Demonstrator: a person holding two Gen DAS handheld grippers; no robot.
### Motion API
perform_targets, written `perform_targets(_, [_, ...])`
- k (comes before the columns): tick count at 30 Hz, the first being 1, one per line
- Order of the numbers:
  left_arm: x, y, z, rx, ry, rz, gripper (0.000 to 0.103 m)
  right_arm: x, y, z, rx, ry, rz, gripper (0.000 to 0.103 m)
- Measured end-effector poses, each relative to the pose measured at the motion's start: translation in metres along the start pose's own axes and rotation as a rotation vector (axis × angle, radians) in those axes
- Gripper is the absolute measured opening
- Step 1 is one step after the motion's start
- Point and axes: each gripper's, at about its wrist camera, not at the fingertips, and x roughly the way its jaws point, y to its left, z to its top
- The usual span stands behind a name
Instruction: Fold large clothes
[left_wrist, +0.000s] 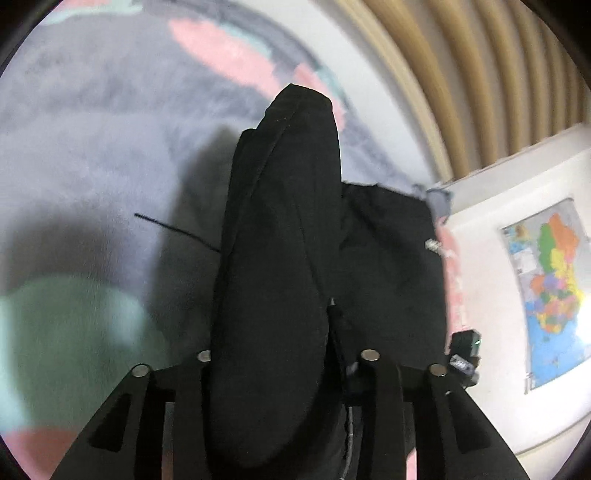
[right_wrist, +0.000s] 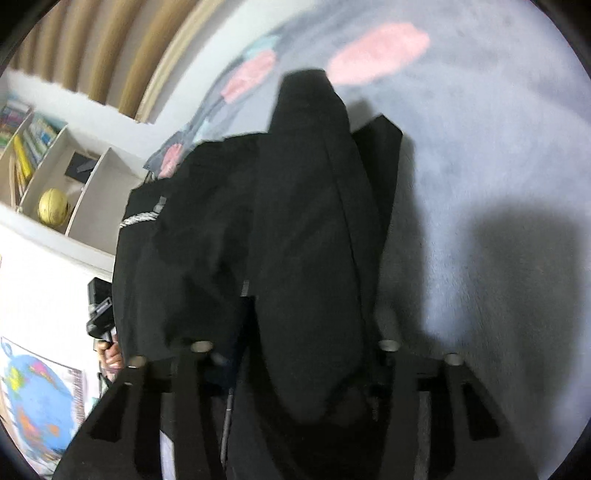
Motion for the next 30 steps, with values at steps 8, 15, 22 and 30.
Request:
perform_targets(8, [-0.096,-0.111,-0.053,0.192,-0.126,-0.118,0.034,-0.092,0.100,-0.052,-0.196,-0.154,0.037,0.029])
perform_targets(15, [-0.184,-0.184,-0.113,0.291,-0.165,-0.149,0.034,-0.176,0.167,-0.101,-0.246,-0.192,-0.008,0.029])
perform_targets(22, [-0.182,-0.137,-0.159,0.177,-0.087,-0.130,0.035,-0.190,0.158,-0.164,-0.204,-0.107,-0.096,0.029])
perform_targets(30, [-0.114,0.016,-0.203,-0.107,-0.023,0.066,0.054,-0.120,0.044,-0.221,0.030,-0.047,-0.232,0.045])
